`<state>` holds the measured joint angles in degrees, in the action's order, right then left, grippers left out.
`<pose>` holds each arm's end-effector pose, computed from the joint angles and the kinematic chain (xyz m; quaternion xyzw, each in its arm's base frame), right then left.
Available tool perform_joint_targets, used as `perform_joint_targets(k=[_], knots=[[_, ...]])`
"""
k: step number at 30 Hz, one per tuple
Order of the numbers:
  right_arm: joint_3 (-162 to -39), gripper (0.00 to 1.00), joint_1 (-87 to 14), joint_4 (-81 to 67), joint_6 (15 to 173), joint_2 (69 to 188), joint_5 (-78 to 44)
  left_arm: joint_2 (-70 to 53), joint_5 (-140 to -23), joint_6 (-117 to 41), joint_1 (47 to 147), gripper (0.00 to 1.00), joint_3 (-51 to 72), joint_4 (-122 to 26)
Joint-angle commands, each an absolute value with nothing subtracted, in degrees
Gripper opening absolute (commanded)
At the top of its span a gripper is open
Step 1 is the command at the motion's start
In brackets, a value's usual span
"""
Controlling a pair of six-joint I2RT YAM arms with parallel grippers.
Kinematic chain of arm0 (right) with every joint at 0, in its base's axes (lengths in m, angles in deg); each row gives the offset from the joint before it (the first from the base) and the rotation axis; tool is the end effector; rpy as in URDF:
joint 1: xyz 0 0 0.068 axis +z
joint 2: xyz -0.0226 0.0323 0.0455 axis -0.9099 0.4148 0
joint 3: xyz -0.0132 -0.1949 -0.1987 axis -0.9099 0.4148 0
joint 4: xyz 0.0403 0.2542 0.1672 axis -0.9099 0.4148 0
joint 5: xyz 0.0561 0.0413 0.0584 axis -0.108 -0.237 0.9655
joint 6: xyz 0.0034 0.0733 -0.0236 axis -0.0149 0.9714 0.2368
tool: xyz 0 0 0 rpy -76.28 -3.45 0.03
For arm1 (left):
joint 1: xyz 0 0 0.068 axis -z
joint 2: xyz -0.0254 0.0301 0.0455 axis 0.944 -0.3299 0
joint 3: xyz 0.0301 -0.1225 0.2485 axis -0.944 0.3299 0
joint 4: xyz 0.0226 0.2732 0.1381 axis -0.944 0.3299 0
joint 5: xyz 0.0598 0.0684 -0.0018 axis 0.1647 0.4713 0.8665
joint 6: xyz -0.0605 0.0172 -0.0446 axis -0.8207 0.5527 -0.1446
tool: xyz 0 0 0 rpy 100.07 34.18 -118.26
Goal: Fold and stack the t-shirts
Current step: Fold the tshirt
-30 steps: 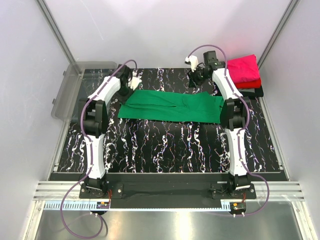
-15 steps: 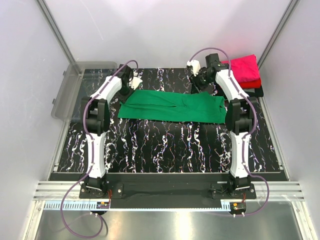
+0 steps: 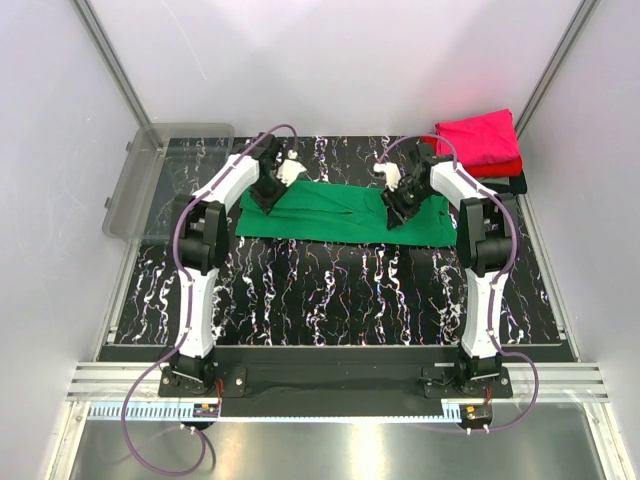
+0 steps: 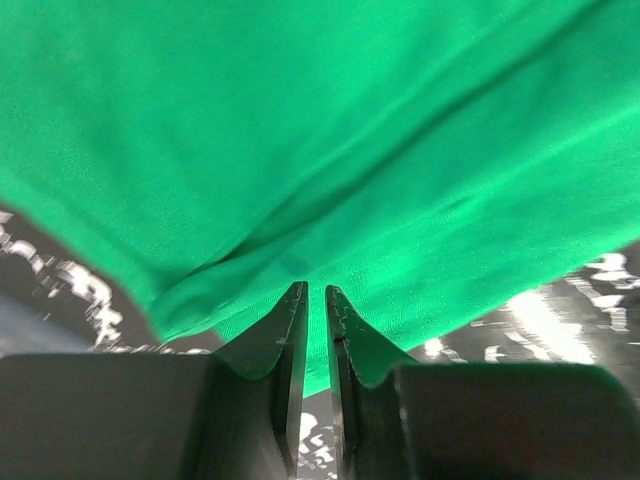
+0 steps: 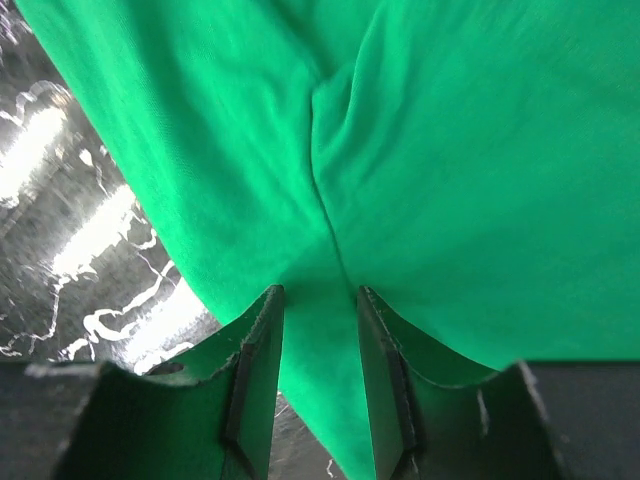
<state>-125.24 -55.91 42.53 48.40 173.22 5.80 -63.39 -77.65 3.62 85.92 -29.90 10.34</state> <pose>0.4887 0.1162 0.1338 -0.4222 0.8597 0.2210 0.1840 0.5114 -0.1442 0.1543 0.3863 0.9107 -0.0201 0.1448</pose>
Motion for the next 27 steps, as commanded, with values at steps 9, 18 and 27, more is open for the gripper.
perform_joint_targets(k=[9, 18, 27], knots=[[-123.0, 0.42, -56.1, 40.6, 47.9, 169.9, 3.9, -64.8, -79.9, 4.9, 86.6, 0.16, -34.5, 11.7], [-123.1, 0.42, -56.1, 40.1, 47.9, 170.4, 3.1, -63.4, -82.6, 4.9, 86.5, 0.1, -32.6, 13.3], [-124.4, 0.42, -56.0, 40.0, 48.6, 171.5, 2.6, -66.9, -83.1, 3.9, 86.6, 0.1, -35.2, 13.3]])
